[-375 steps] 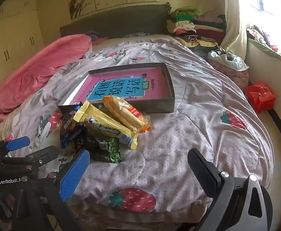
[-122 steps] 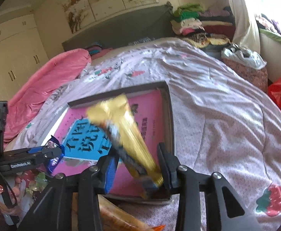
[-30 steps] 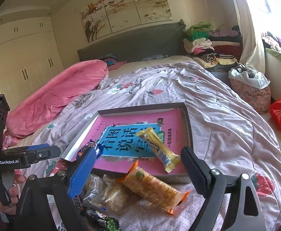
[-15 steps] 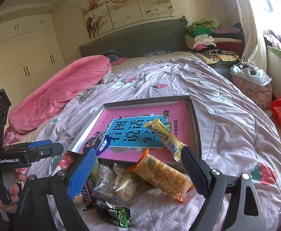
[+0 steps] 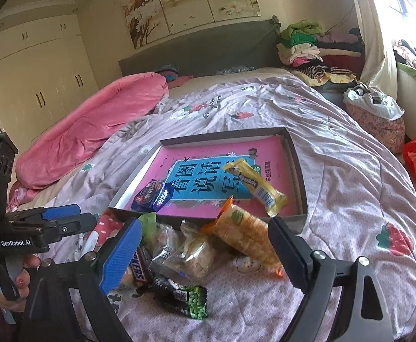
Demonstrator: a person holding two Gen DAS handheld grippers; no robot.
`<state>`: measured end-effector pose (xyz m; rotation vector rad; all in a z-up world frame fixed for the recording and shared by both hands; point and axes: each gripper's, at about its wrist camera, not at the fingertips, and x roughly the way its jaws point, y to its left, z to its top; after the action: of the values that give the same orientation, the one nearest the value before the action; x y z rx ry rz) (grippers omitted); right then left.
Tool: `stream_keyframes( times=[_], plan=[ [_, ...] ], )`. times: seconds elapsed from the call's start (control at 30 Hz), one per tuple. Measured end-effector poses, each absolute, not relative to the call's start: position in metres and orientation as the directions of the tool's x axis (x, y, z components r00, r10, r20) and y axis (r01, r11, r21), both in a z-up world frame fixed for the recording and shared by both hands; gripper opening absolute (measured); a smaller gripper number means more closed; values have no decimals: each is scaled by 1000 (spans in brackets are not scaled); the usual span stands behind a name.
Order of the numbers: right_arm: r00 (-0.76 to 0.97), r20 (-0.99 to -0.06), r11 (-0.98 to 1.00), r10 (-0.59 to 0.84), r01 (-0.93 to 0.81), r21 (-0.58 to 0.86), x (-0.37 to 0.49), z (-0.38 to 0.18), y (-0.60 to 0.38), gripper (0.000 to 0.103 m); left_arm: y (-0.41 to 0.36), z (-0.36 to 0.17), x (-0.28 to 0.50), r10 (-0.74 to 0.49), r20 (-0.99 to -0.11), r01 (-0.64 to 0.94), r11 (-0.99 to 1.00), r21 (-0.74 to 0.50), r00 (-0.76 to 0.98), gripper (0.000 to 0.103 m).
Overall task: Organize snacks
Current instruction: 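Withdraw both grippers from the tray back toward the snack pile, then grasp the round wrapped bun with the left gripper while the right gripper grasps the green pea pack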
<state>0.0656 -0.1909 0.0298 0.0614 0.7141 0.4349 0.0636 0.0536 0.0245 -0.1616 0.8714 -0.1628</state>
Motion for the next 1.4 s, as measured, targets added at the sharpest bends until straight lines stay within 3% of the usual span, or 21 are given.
stream_keyframes(
  times=[0.83,1.13,1.4],
  plan=[
    [574,-718,904,393,-385,186,46,0,-172,90,46,-5,50,-212,-796,142,977,-159,567,79],
    [533,-753,899,385,-400,176,46,-14,-164,90,34,-20,47,-198,-814,218,972,-89,547,79],
    [514,-774,904,370,-392,172,47,-23,-163,90,28,-35,50,-237,-833,283,954,-102,500,79]
  ],
)
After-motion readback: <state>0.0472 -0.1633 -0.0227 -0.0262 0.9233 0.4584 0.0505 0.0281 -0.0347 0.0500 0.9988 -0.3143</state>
